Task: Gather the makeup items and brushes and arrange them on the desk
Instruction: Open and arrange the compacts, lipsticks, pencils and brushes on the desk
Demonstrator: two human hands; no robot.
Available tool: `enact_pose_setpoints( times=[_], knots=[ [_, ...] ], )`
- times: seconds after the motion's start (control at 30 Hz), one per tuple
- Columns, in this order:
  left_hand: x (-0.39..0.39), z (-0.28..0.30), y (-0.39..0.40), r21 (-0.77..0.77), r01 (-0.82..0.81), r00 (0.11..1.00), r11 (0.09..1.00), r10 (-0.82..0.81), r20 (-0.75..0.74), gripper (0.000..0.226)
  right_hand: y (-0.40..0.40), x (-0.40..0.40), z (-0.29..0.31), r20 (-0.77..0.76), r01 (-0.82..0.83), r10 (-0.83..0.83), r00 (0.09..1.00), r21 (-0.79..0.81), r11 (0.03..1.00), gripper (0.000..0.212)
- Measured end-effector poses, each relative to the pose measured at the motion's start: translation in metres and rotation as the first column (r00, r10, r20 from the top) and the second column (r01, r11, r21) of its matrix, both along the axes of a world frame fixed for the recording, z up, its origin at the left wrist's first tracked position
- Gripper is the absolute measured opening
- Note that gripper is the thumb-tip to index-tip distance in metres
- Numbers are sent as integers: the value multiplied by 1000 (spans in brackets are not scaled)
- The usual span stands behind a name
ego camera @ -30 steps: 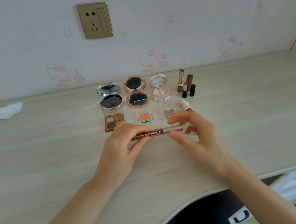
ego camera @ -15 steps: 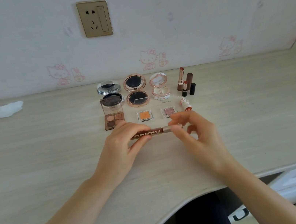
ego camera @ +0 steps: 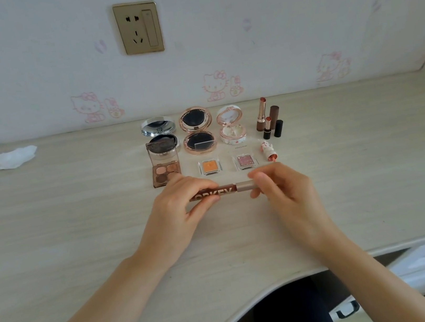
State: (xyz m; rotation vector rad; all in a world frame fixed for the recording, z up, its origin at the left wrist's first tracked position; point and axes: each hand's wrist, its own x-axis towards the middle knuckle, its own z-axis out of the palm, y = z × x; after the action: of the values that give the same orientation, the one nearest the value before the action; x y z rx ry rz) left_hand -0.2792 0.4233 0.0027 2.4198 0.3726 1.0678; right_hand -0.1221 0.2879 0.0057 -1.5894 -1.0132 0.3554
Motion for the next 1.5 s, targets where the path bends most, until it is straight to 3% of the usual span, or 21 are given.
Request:
enact_pose_setpoints(
  times=[0.17,0.27,0.5,0.7,0.83,0.93,1.03,1.17,1.3,1.5],
  knots=[
    [-1,0,1,2,2,1000,1000,-2,-7,18,-1,2,-2,84,-12,11,996,10,1000,11],
    [-1,0,2,-2,-10,1000,1000,10,-12,18,-1,2,-2,103,-29,26,994,32,999,24],
    [0,1,-1,-5,-9,1000,1000,9,8,18,1,1,-2,-105,-4,8,994,38,999,7],
    [-1,0,1,-3,-5,1000,1000,5,-11,20,-2,0,-1,4,-68,67,998,41,997,31],
    [0,0,0,-12,-9,1000,1000,9,7,19,-2,0,0,-100,-37,42,994,46,998,7],
    [-1,0,0,-9,-9,1000,1000,9,5,19,0,1,-1,-98,-28,29,995,4,1000,21],
    [0,0,0,-5,-4,1000,1000,4,-3,19,0,0,-1,-64,-53,53,997,-11,999,15],
    [-1,0,0,-12,-1,1000,1000,1,4,20,-2,0,0,-61,-91,91,994,-3,996,34],
    [0,0,-2,-13,0,1000,1000,0,0,19,-2,-1,1,-115,-92,91,989,-2,996,12],
    [0,0,-2,-7,-8,1000,1000,8,-13,20,0,0,-2,-62,-83,83,995,14,996,11]
  ],
)
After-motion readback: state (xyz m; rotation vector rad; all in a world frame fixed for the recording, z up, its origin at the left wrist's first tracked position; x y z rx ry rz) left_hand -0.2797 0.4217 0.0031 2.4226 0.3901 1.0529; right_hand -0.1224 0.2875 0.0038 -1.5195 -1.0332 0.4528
